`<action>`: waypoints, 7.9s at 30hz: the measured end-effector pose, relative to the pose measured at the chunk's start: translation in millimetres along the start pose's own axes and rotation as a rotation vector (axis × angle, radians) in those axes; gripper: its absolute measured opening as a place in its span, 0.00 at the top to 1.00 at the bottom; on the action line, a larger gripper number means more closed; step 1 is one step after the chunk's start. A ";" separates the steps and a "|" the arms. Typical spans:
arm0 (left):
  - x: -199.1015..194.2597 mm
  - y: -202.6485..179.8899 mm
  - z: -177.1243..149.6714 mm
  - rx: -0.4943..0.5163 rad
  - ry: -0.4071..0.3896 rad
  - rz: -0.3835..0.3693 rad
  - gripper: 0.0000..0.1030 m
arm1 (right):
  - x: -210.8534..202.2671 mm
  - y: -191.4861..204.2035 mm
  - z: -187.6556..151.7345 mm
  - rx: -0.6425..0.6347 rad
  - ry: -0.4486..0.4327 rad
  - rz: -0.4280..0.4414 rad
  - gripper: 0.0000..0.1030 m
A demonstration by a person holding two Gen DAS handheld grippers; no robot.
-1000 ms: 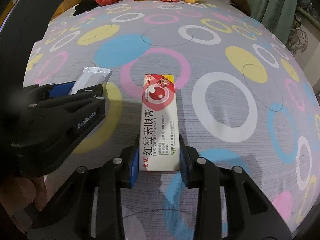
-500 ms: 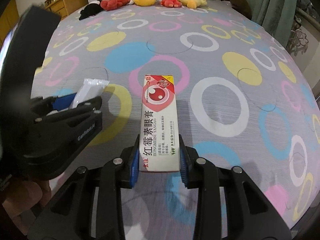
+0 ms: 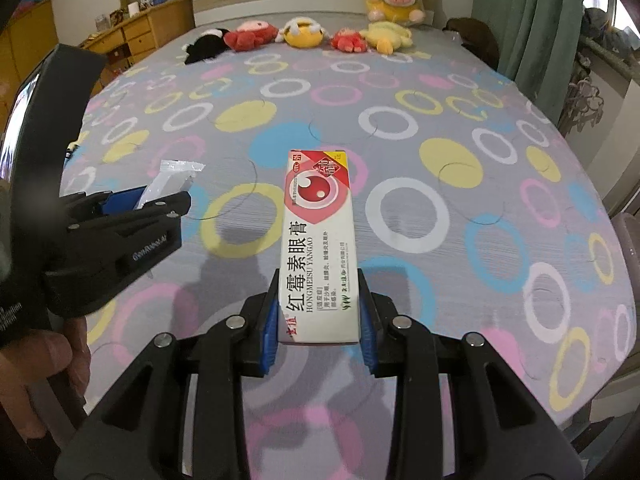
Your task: Collect trash
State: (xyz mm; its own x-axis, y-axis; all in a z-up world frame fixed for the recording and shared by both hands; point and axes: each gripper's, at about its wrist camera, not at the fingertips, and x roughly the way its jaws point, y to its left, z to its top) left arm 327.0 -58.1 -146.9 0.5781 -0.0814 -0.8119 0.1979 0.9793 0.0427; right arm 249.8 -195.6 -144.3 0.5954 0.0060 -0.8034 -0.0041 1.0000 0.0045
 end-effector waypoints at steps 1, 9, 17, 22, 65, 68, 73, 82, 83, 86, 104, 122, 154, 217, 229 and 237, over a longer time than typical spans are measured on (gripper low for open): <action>-11.8 0.7 -2.2 0.002 -0.011 0.004 0.64 | -10.3 0.7 -2.7 -0.002 -0.012 0.002 0.69; -81.0 8.7 -29.8 -0.005 -0.072 -0.002 0.64 | -80.2 -1.1 -26.3 -0.002 -0.079 0.022 0.69; -138.6 10.4 -75.4 -0.009 -0.107 -0.021 0.64 | -145.2 0.9 -59.9 -0.019 -0.154 0.040 0.69; -171.6 7.4 -108.1 -0.005 -0.140 -0.027 0.64 | -180.8 -1.0 -84.6 -0.028 -0.194 0.047 0.69; -74.5 -26.3 -328.3 -0.015 0.247 -0.025 0.64 | -75.4 28.8 -279.9 -0.085 0.083 0.145 0.69; -59.9 -24.4 -331.3 -0.044 0.292 -0.026 0.64 | -58.0 30.6 -284.4 -0.085 0.137 0.144 0.69; -41.3 -25.1 -336.0 -0.056 0.342 -0.012 0.64 | -41.9 31.7 -287.2 -0.085 0.187 0.140 0.69; -11.5 -35.1 -346.7 -0.036 0.400 0.012 0.64 | -23.3 30.7 -291.3 -0.075 0.259 0.141 0.69; -8.4 -36.7 -349.0 -0.027 0.408 0.015 0.64 | -20.4 30.8 -292.2 -0.073 0.269 0.144 0.69; -3.2 -36.9 -351.6 -0.021 0.417 0.018 0.64 | -11.9 33.9 -293.1 -0.075 0.286 0.145 0.69; -1.5 -15.1 -351.8 -0.121 0.414 0.040 0.10 | 3.8 11.8 -287.6 0.078 0.290 0.172 0.22; -41.3 -11.6 -336.4 -0.121 0.309 0.035 0.10 | -44.3 -5.0 -281.0 0.117 0.262 0.133 0.21; -336.8 31.9 -224.6 -0.126 -0.264 0.115 0.08 | -315.5 -12.7 -185.3 0.059 -0.281 0.008 0.06; -342.8 28.2 -232.1 -0.143 -0.272 0.084 0.08 | -315.3 -11.5 -188.8 0.076 -0.282 -0.019 0.06; -341.7 24.4 -234.1 -0.145 -0.271 0.098 0.08 | -315.4 -11.1 -188.3 0.076 -0.281 -0.019 0.06; -338.5 21.3 -236.5 -0.135 -0.270 0.102 0.08 | -314.5 -12.3 -189.6 0.076 -0.279 -0.022 0.06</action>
State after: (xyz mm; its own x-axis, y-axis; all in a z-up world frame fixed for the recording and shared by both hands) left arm -51.6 34.2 -8.8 0.7826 -0.0099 -0.6225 0.0313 0.9992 0.0235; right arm -89.8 -209.9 -4.6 0.7927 -0.0258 -0.6090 0.0647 0.9970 0.0420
